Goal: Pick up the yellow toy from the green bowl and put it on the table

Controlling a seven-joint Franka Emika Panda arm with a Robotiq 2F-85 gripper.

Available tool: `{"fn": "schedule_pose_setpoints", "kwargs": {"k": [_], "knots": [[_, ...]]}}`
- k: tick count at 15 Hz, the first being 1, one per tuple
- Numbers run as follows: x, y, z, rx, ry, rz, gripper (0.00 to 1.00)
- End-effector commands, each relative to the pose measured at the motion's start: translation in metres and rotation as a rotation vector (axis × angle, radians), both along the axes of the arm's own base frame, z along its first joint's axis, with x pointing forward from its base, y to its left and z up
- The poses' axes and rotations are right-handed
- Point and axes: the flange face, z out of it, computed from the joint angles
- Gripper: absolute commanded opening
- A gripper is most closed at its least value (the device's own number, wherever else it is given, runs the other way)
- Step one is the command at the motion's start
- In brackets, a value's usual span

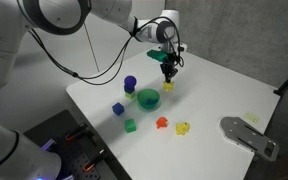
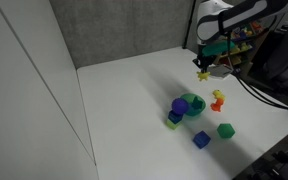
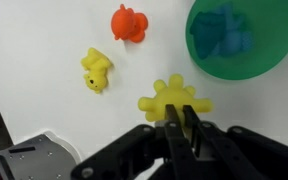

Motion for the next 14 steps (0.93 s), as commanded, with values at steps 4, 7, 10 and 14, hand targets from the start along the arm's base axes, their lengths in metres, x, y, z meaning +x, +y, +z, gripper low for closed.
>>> {"fn": "schedule_pose_setpoints", "kwargs": {"k": [4, 7, 10, 14], "knots": [[-0.040, -0.080, 0.044, -0.039, -0.005, -0.126, 0.04], [-0.066, -0.108, 0.051, -0.067, -0.001, -0.150, 0.04], [-0.096, -0.130, 0.046, -0.103, 0.022, -0.146, 0.04], [-0.126, -0.144, 0.019, -0.110, 0.048, -0.129, 0.04]]}}
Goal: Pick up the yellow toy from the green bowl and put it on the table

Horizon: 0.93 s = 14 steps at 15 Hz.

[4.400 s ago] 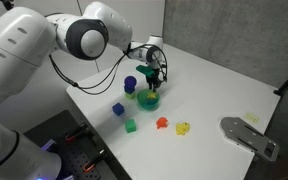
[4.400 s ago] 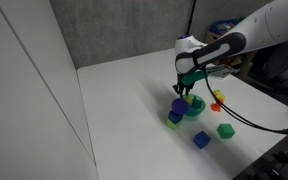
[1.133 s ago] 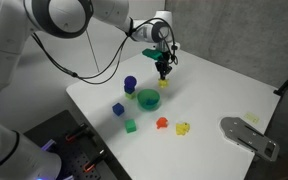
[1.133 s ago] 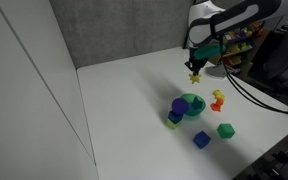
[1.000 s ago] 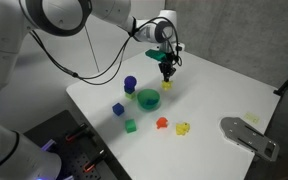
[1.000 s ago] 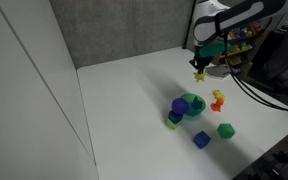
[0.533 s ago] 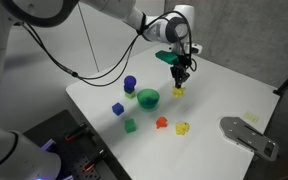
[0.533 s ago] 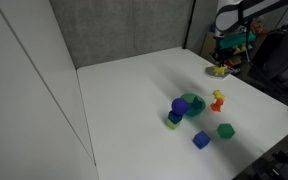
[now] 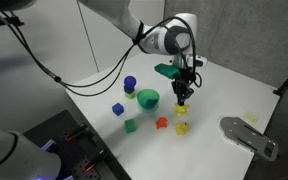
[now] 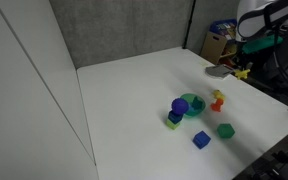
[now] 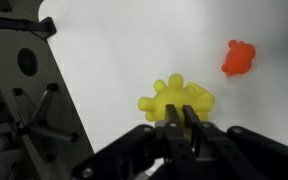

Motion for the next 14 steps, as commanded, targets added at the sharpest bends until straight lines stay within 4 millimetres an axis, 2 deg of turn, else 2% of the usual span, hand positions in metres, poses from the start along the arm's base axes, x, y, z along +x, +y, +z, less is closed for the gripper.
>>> {"fn": "schedule_pose_setpoints", "kwargs": {"k": [1, 5, 6, 7, 8, 10, 14], "knots": [[-0.025, -0.003, -0.014, 0.008, -0.007, -0.012, 0.04], [-0.029, 0.000, -0.027, 0.037, 0.015, -0.016, 0.05], [-0.030, 0.002, -0.027, 0.035, 0.018, -0.009, 0.36], [-0.031, 0.004, -0.025, 0.030, 0.022, -0.006, 0.36], [-0.031, 0.008, -0.021, 0.032, 0.013, 0.005, 0.43], [-0.031, 0.018, -0.007, 0.042, -0.009, 0.021, 0.59], [-0.032, 0.047, 0.035, 0.084, -0.052, 0.070, 0.89]]}}
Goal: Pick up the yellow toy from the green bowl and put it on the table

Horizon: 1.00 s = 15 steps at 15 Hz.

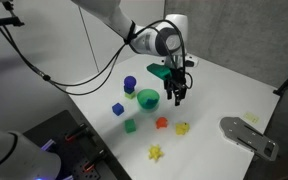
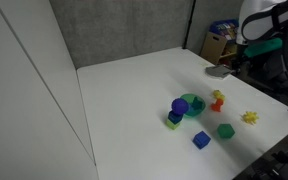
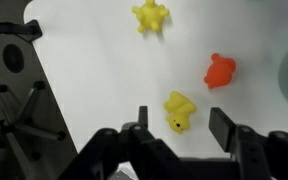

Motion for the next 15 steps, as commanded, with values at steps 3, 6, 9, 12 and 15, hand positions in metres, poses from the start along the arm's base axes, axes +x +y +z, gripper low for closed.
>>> {"fn": "schedule_pose_setpoints", "kwargs": {"k": [3, 6, 9, 12, 15], "knots": [[-0.014, 0.046, 0.065, 0.097, -0.049, 0.059, 1.00], [-0.008, 0.073, 0.090, 0.160, -0.055, 0.071, 1.00], [-0.004, 0.100, 0.114, 0.211, -0.056, 0.091, 1.00], [-0.003, 0.126, 0.143, 0.210, -0.061, 0.121, 1.00], [-0.012, 0.147, 0.178, 0.194, -0.060, 0.172, 1.00]]}}
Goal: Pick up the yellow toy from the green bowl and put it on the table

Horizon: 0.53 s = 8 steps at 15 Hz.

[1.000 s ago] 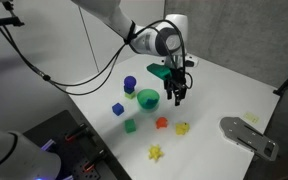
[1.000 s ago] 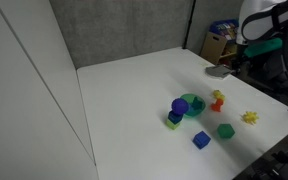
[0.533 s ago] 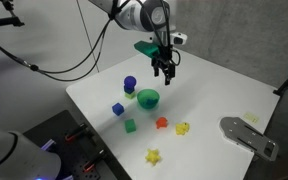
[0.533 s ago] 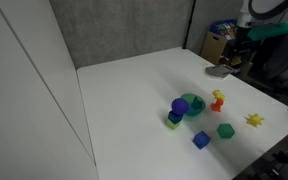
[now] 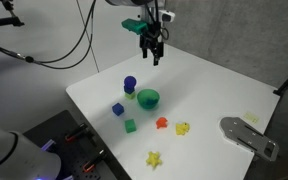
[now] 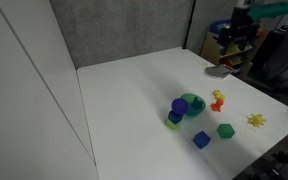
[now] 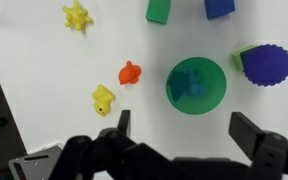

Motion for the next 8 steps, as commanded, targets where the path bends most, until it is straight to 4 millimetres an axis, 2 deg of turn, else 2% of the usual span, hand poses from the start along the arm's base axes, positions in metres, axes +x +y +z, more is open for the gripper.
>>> {"fn": "schedule_pose_setpoints", "kwargs": {"k": [1, 4, 8], "knots": [[-0.017, 0.019, 0.048, -0.005, -0.014, 0.058, 1.00], [-0.040, 0.028, 0.083, 0.012, -0.037, 0.105, 1.00], [-0.074, 0.024, 0.121, 0.018, -0.051, 0.131, 1.00]]}}
